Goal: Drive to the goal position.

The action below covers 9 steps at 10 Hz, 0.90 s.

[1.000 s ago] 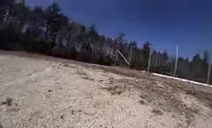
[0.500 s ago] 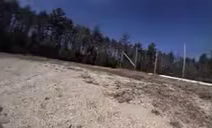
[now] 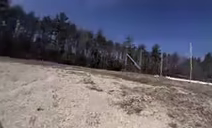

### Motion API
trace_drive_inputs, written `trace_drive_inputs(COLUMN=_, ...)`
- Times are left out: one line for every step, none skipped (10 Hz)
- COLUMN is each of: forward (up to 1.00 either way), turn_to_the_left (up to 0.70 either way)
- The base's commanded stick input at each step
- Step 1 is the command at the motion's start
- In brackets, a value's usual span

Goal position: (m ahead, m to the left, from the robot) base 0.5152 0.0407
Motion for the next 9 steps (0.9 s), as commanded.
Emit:
trace_drive_inputs(forward=0.7, turn_to_the_left=0.0)
trace_drive_inputs(forward=0.7, turn_to_the_left=0.0)
trace_drive_inputs(forward=0.7, turn_to_the_left=0.0)
trace_drive_inputs(forward=0.7, turn_to_the_left=0.0)
trace_drive_inputs(forward=0.7, turn_to_the_left=0.0)
trace_drive_inputs(forward=0.7, turn_to_the_left=0.0)
trace_drive_inputs(forward=0.7, turn_to_the_left=0.0)
trace_drive_inputs(forward=0.7, turn_to_the_left=0.0)
trace_drive_inputs(forward=0.7, turn_to_the_left=0.0)
